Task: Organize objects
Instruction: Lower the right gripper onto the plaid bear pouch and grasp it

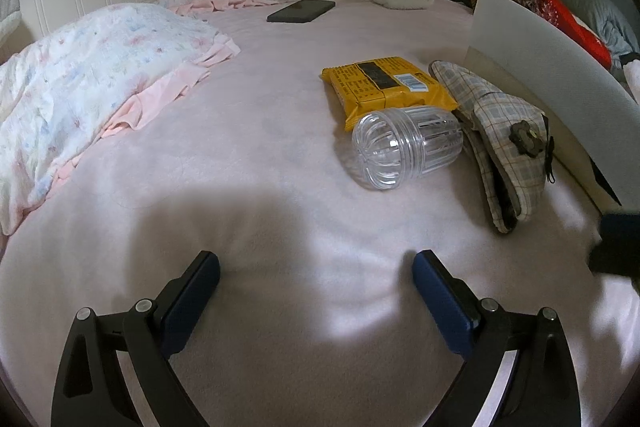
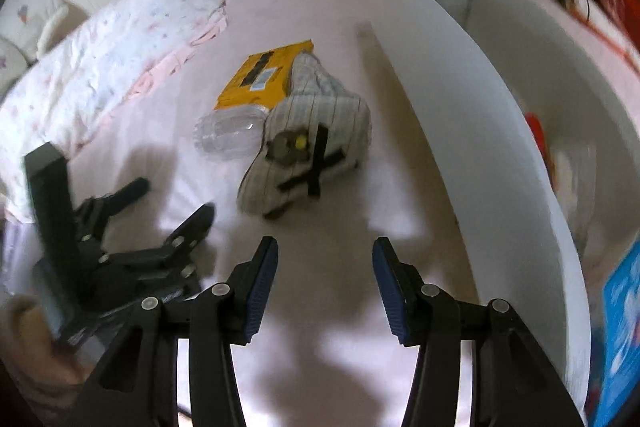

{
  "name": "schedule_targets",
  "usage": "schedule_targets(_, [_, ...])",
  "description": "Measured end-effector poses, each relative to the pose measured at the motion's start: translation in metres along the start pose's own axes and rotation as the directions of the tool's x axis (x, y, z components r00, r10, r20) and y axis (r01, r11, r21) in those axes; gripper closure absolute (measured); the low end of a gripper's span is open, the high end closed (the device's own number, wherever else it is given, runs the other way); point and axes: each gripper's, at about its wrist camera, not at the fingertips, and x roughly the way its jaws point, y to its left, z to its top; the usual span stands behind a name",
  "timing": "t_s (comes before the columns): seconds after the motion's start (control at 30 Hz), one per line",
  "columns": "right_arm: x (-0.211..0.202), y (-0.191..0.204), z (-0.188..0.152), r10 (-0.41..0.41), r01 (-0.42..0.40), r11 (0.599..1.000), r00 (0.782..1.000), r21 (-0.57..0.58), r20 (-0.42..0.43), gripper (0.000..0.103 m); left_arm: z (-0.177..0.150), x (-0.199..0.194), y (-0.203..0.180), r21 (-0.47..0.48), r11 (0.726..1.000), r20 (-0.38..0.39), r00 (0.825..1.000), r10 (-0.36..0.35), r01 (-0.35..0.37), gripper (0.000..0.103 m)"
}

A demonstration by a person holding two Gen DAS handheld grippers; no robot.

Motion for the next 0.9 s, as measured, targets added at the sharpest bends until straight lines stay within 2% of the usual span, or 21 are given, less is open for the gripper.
schedule_targets(0.13, [-0.015, 0.002, -0.031, -0.055, 0.056, 0.997, 0.998, -0.060, 0.009, 0.053, 0.000, -0.001, 0.002, 0.001, 1.000, -0.001, 1.000, 0.001, -0.001, 0.004])
schedule_targets(0.23, [-0.020, 0.006, -0.033, -0.041, 0.043, 0.996, 0.999, -0.078, 0.018, 0.053, 0.000, -0.001, 0.000, -0.001, 1.000, -0.004, 1.000, -0.003, 0.003, 0.004])
schedule_targets(0.43, [-0.030, 0.023, 0.001, -0.035, 0.035, 0.996, 0.999, -0.086, 0.012, 0.053, 0.000, 0.000, -0.001, -0.002, 1.000, -0.011, 1.000, 0.005, -0.005, 0.004])
schedule_targets(0.5, [-0.027, 0.031, 0.021, -0.068, 0.066, 0.996, 0.997, -0.058, -0.042, 0.054, 0.004, 0.002, -0.005, 0.005, 1.000, -0.035, 0.999, 0.024, -0.024, 0.004])
schedule_targets(0.57, [-0.023, 0.029, 0.034, -0.097, 0.095, 0.995, 0.987, -0.020, -0.131, 0.054, 0.011, 0.004, -0.007, 0.000, 1.000, -0.083, 0.996, 0.029, -0.030, 0.006])
schedule_targets(0.6, [-0.022, 0.028, 0.040, -0.085, 0.087, 0.996, 0.984, 0.004, -0.156, 0.054, 0.014, 0.004, -0.006, -0.006, 1.000, -0.099, 0.995, 0.011, -0.012, 0.008])
schedule_targets(0.67, [-0.024, 0.024, 0.053, -0.046, 0.052, 0.998, 0.988, 0.036, -0.149, 0.054, 0.018, 0.005, -0.005, -0.020, 0.999, -0.122, 0.992, -0.028, 0.025, 0.008])
schedule_targets(0.7, [-0.025, 0.022, 0.056, -0.047, 0.053, 0.998, 0.989, 0.041, -0.139, 0.054, 0.018, 0.004, -0.005, -0.024, 1.000, -0.123, 0.992, -0.023, 0.020, 0.013])
schedule_targets(0.73, [-0.026, 0.019, 0.056, -0.046, 0.053, 0.997, 0.991, 0.050, -0.127, 0.054, 0.019, 0.002, -0.005, -0.019, 1.000, -0.116, 0.993, -0.016, 0.014, 0.023])
schedule_targets(0.8, [-0.026, 0.007, 0.053, 0.000, 0.008, 0.994, 0.997, 0.106, -0.079, 0.054, 0.022, -0.001, -0.006, 0.001, 1.000, -0.109, 0.994, -0.007, 0.007, 0.034])
schedule_targets(0.9, [-0.020, -0.016, 0.038, 0.085, -0.085, 0.975, 0.996, 0.208, 0.007, 0.053, 0.027, -0.009, -0.007, 0.014, 1.000, -0.095, 0.995, -0.001, 0.002, 0.037])
